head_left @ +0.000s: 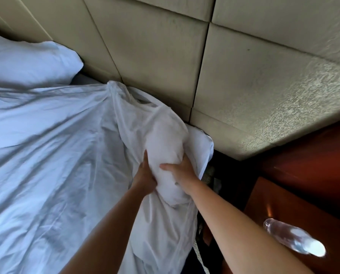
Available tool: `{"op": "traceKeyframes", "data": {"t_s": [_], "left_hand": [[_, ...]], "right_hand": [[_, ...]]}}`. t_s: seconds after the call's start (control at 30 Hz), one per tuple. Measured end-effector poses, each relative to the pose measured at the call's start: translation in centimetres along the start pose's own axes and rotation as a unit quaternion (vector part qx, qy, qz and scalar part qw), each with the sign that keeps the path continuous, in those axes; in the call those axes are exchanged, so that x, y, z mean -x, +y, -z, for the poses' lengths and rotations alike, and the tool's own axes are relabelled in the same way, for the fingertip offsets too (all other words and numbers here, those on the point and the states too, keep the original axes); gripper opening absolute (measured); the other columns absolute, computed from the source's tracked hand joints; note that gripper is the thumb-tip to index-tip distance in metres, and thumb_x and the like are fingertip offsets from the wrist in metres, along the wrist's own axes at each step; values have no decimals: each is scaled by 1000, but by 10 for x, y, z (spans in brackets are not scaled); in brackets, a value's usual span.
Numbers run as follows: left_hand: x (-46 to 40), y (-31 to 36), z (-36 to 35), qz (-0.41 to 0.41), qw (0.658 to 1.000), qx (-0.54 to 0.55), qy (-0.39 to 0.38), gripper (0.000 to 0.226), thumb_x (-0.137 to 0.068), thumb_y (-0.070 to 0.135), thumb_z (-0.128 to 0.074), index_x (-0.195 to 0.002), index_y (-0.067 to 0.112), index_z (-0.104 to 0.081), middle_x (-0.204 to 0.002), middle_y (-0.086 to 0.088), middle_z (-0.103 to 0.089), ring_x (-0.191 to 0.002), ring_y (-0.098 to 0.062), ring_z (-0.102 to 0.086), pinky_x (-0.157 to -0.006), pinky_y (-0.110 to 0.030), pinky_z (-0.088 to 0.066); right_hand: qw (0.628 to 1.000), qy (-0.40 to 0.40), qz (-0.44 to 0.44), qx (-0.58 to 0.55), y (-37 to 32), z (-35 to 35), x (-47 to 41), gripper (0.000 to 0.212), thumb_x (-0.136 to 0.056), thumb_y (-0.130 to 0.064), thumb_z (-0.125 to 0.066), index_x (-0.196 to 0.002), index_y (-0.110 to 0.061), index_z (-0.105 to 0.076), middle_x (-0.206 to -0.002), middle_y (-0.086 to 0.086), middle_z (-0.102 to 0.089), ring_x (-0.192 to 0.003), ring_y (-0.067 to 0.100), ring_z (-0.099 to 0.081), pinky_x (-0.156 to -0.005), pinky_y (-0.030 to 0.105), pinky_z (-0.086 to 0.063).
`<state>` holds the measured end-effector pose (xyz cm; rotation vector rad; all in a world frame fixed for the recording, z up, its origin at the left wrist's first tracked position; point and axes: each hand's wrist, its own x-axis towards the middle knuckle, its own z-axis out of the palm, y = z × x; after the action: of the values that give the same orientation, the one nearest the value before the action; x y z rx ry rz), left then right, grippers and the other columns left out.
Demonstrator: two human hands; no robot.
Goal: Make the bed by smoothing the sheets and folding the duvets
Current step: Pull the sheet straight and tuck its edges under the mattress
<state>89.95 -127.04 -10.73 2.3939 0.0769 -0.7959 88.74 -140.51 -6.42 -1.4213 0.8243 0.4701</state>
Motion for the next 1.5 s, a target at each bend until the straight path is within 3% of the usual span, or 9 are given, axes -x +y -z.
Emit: {"op": "traceKeyframes", "data": {"t_s": [0.1, 0.27, 0.4, 0.47, 0.57, 0.63, 0.77, 1.07, 1.5], "left_hand": [[11, 25, 13, -14, 999, 37, -2, 96, -84, 24, -64, -153, 22, 3, -144, -12, -43, -129, -31, -47, -104, -38, -39], [36, 134, 51, -135, 990, 45, -11, 64, -87, 27, -63, -141, 5, -36, -132, -12, -54, -120, -28, -53, -97, -33, -43], [39, 164, 55, -204, 978, 13, -43, 86, -79, 34, -65, -150, 19, -20, -148, -2, -40, -133, -20, -42, -110, -35, -36], [39, 155, 47, -192, 978, -22, -84, 81, -83, 6, -59, -152, 24, -20, -155, 0, -29, -139, -21, -35, -113, -31, -31], [39, 131, 36, -143, 979, -101, -105, 75, -84, -11, -39, -149, 23, -29, -159, -3, -17, -144, -21, -23, -116, -29, -24], [34, 113, 36, -108, 978, -150, -97, 74, -85, -8, -37, -151, 25, -25, -160, -3, -12, -147, -18, -14, -118, -27, -17], [29, 94, 45, -64, 978, -189, -60, 74, -87, 0, -40, -152, 26, -18, -161, -4, -9, -146, -23, -18, -117, -32, -21], [86, 95, 70, -86, 962, -259, 8, 69, -91, 8, -42, -153, 26, -16, -161, -5, -9, -145, -26, -17, -116, -40, -27], [287, 19, 123, -78, 958, -248, 121, 62, -96, 19, -44, -152, 24, -18, -159, -6, -16, -145, -27, -15, -116, -42, -24]], "right_hand": [[977, 99, 154, 112, -41, -5, 36, 66, -82, -13, -62, -142, -27, -39, -134, 1, -54, -124, 23, -50, -99, 27, -41], [881, 290, 291, 232, -108, 16, 94, 58, -87, -17, -55, -141, -33, -41, -122, 6, -57, -111, 27, -56, -91, 33, -42], [792, 400, 387, 250, -119, 49, 98, 57, -77, -4, -64, -130, -21, -57, -92, 9, -69, -88, 33, -64, -72, 39, -45], [761, 440, 360, 312, -103, 63, 84, 62, -71, 3, -67, -128, -19, -58, -96, 16, -65, -85, 36, -63, -70, 40, -46], [830, 338, 106, 431, -66, 81, 60, 64, -88, -9, -54, -144, -31, -35, -146, 17, -30, -125, 35, -39, -98, 42, -36], [849, 257, 0, 462, -51, 89, 51, 58, -90, -18, -50, -144, -29, -31, -155, 15, -9, -137, 35, -20, -108, 41, -24], [855, 167, 23, 490, -40, 79, 44, 52, -87, -22, -49, -138, -22, -37, -154, 13, -15, -141, 34, -15, -113, 42, -17], [872, 116, 120, 460, -47, 62, 94, 58, -88, -33, -50, -141, -19, -35, -137, 8, -39, -127, 29, -39, -103, 41, -38], [804, 16, 266, 532, -9, 0, 279, 72, -93, -39, -50, -153, -21, -15, -158, 4, -18, -143, 27, -22, -111, 40, -32]]}}
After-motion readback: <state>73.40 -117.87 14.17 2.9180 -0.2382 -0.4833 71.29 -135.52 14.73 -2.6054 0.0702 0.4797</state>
